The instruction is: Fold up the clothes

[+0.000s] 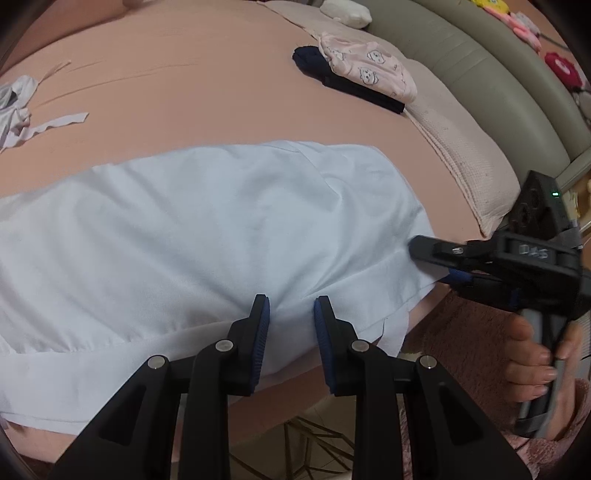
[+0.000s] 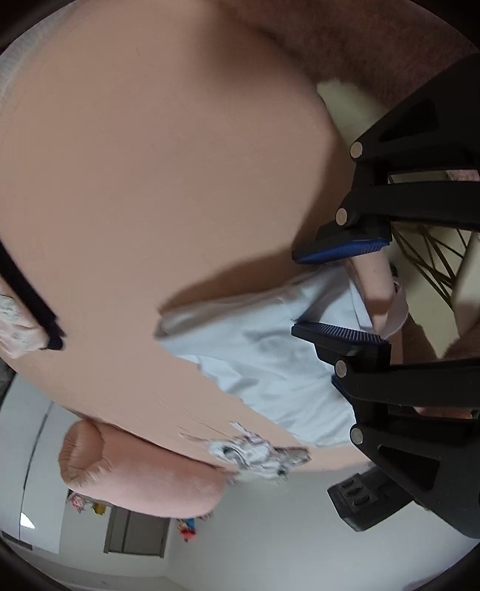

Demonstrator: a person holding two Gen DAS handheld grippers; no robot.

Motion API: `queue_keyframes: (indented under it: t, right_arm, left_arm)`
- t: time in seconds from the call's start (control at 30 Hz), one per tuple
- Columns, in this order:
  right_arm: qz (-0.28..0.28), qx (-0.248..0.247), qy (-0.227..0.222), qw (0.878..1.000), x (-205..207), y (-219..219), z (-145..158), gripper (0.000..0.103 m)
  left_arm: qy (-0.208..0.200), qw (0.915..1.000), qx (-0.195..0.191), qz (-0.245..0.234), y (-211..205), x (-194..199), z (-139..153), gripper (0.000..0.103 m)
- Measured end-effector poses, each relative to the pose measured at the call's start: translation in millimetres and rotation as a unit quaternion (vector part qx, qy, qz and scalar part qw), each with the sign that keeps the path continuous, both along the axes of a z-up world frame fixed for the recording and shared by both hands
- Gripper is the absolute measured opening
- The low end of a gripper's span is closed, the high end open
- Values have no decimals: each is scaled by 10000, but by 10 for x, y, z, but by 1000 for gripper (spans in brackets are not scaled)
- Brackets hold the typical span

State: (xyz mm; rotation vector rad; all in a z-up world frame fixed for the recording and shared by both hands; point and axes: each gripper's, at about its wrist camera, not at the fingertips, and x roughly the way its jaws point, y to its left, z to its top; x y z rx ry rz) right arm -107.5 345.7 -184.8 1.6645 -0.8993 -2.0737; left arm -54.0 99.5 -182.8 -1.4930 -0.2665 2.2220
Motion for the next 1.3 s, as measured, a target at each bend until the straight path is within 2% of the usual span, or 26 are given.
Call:
queue_keyframes:
  t: [0.1, 0.17, 0.3, 0.37, 0.53, 0.6, 0.67, 0.77, 0.83, 0.87, 0.93, 1.0, 1.03, 1.17, 1.27, 1.3]
  right_arm:
    - [145, 140, -96, 9998, -118, -102, -98, 25]
    - [235, 183, -73, 9995, -151, -102, -89, 16]
    - [84, -255, -230, 9994, -147, -14, -133, 13]
    - [56, -430, -267, 9987, -159, 4, -128, 12]
    - [435, -746, 32, 9963, -222, -208, 93, 12]
    - [734, -641, 220, 9950, -238, -419, 159, 12]
    - [1050, -497, 413, 9924, -251, -643, 221, 12]
    - [1337, -375, 536, 9889, -237, -866, 219, 12]
    - [1377, -327, 584, 9882, -209, -901, 208, 12]
    - [1404, -304, 625, 9877, -195, -898, 215, 12]
    - [1450, -307, 668, 9867, -184, -884, 214, 12]
    - [1521, -256, 750, 9852, -172, -911, 224, 12]
    - [1574, -186, 823, 9839, -156, -946, 245, 12]
    - [1955, 176, 1143, 9739, -83, -1013, 319, 13]
    - [2211, 292, 1299, 9661, -40, -1040, 339, 13]
    - [2282, 314, 1345, 9638, -34, -1040, 347, 13]
  left_arm:
    - [224, 9995, 201, 83, -19, 10, 172, 28]
    - [415, 9985, 350, -24, 53, 0, 273, 28]
    - [282, 9987, 42, -415, 379, -55, 133, 28]
    - [248, 9988, -77, -418, 408, -3, 18, 28]
    - [127, 9993, 158, -304, 304, 38, -49, 28]
    - [54, 9993, 293, -239, 280, 19, -89, 28]
    - [-33, 9984, 533, -207, 214, 0, -118, 28]
    - [-370, 9912, 1271, -57, -55, -12, -139, 29]
    - [-553, 9805, 1871, 235, -340, 23, -136, 35]
    - [-634, 9740, 2137, 415, -478, 26, -134, 46]
    - [-682, 9645, 2423, 796, -650, -61, -108, 53]
    - [-563, 9667, 2323, 916, -626, -203, -33, 55]
    - [-477, 9710, 2178, 864, -550, -268, 23, 55]
    - [-280, 9808, 1894, 360, -168, -388, 203, 55]
    - [-85, 9926, 1181, 260, 50, -422, 229, 55]
    - [-73, 9937, 1094, 223, 80, -431, 218, 53]
